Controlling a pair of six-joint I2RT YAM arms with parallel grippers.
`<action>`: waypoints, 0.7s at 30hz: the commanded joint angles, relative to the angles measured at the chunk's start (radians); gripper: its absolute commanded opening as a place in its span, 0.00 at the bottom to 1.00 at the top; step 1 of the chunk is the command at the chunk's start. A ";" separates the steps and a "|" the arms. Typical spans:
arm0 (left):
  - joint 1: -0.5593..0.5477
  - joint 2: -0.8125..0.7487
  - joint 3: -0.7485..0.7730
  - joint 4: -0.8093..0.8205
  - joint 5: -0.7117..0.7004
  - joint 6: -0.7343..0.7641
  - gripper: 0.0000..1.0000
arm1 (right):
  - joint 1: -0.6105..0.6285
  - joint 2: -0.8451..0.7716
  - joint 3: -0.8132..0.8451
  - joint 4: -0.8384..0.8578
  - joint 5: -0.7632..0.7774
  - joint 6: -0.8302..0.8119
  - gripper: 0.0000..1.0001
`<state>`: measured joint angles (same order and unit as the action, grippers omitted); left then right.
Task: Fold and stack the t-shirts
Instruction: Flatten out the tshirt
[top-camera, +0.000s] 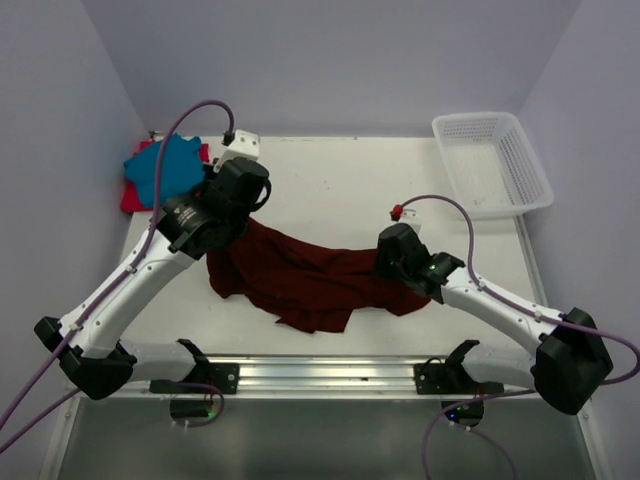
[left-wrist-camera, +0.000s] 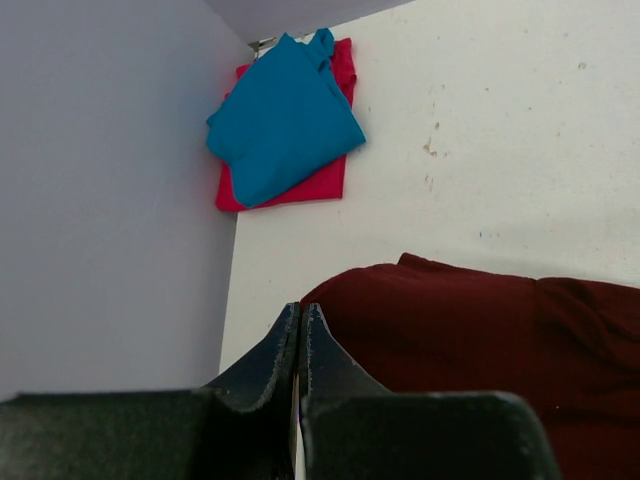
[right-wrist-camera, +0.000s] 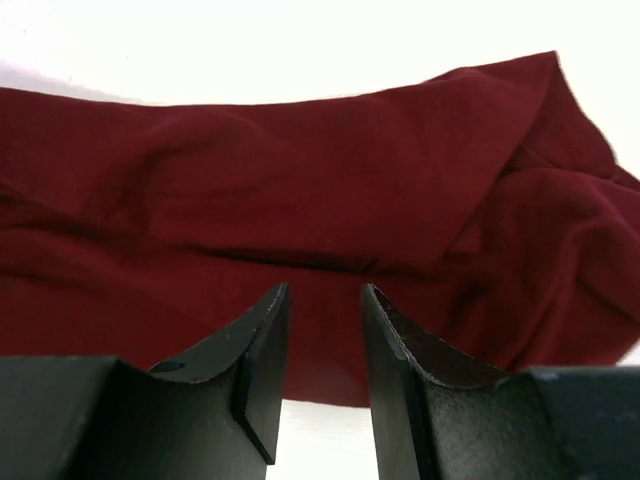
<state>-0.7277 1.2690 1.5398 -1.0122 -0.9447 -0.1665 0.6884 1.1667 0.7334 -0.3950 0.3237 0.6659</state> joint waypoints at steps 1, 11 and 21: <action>0.001 -0.033 -0.004 0.020 0.007 -0.027 0.00 | -0.001 0.028 0.011 0.108 -0.059 0.021 0.38; 0.001 -0.054 -0.052 0.032 0.023 -0.034 0.00 | -0.003 0.044 0.075 -0.153 0.265 0.109 0.53; 0.002 -0.062 -0.067 0.037 0.029 -0.041 0.00 | -0.030 0.111 0.024 -0.032 0.196 0.097 0.44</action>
<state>-0.7277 1.2366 1.4742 -1.0073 -0.9112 -0.1841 0.6674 1.2591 0.7658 -0.4866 0.5060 0.7479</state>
